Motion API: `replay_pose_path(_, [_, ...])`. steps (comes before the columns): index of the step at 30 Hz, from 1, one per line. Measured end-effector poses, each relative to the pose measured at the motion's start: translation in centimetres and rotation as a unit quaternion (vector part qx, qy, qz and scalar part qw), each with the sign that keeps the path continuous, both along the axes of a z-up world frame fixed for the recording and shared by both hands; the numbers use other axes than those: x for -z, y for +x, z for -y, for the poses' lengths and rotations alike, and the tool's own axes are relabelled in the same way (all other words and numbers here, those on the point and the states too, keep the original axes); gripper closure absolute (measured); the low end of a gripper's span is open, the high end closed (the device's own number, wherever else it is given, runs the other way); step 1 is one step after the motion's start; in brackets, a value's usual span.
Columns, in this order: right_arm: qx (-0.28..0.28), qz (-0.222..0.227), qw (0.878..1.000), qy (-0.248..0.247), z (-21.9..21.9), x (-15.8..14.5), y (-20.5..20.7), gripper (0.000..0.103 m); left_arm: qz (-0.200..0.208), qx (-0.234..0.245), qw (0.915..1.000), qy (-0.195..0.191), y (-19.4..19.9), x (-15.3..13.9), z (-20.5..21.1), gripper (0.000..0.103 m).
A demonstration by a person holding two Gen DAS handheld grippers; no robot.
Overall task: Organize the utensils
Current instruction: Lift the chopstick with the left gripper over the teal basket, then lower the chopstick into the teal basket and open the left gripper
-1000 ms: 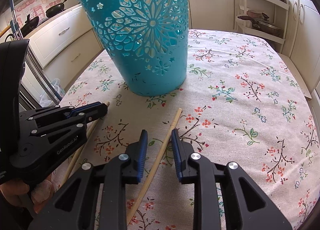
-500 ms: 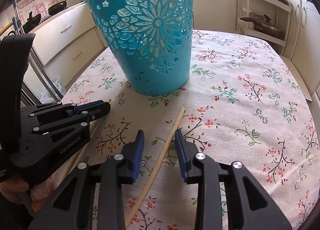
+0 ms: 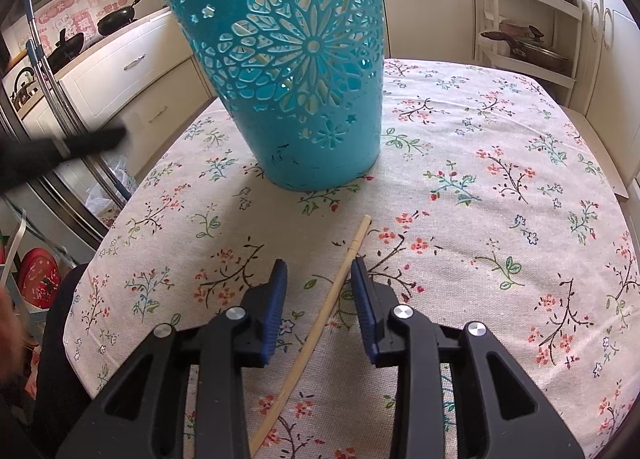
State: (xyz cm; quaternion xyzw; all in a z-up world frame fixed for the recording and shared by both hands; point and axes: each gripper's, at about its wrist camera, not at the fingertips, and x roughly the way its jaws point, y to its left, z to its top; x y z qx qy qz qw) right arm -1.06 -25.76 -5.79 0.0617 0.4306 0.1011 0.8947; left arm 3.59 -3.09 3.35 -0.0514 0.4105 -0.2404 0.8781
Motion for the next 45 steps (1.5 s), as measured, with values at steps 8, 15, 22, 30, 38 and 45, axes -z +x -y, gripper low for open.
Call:
replay_pose_path(8, [0.000, 0.000, 1.000, 0.000, 0.0, 0.0, 0.0, 0.069, 0.067, -0.013, 0.9941, -0.084, 1.8, -7.9, 0.6, 0.098])
replay_pose_path(15, [0.000, 0.000, 1.000, 0.004, 0.0, 0.0, 0.0, 0.069, 0.147, -0.039, 0.9832, -0.102, 5.6, -12.3, 4.4, 0.098])
replay_pose_path(22, [-0.001, -0.002, 1.000, 0.019, 0.2, 0.1, 0.2, 0.068, 0.177, -0.091, 0.9748, -0.101, 9.8, -12.1, 6.4, 0.098])
replay_pose_path(30, [-0.005, -0.002, 1.000, 0.027, 0.5, 0.2, 0.5, 0.066, 0.172, -0.116, 0.9731, -0.100, 12.1, -9.9, 7.4, 0.098])
replay_pose_path(38, [-0.007, -0.002, 1.000, 0.030, 0.7, 0.1, 0.3, 0.065, 0.168, -0.124, 0.9731, -0.097, 12.4, -8.7, 7.4, 0.098])
replay_pose_path(45, [-0.006, -0.002, 1.000, 0.030, 0.6, 0.2, 0.3, 0.064, 0.166, -0.124, 0.9741, -0.090, 12.1, -8.2, 7.1, 0.098])
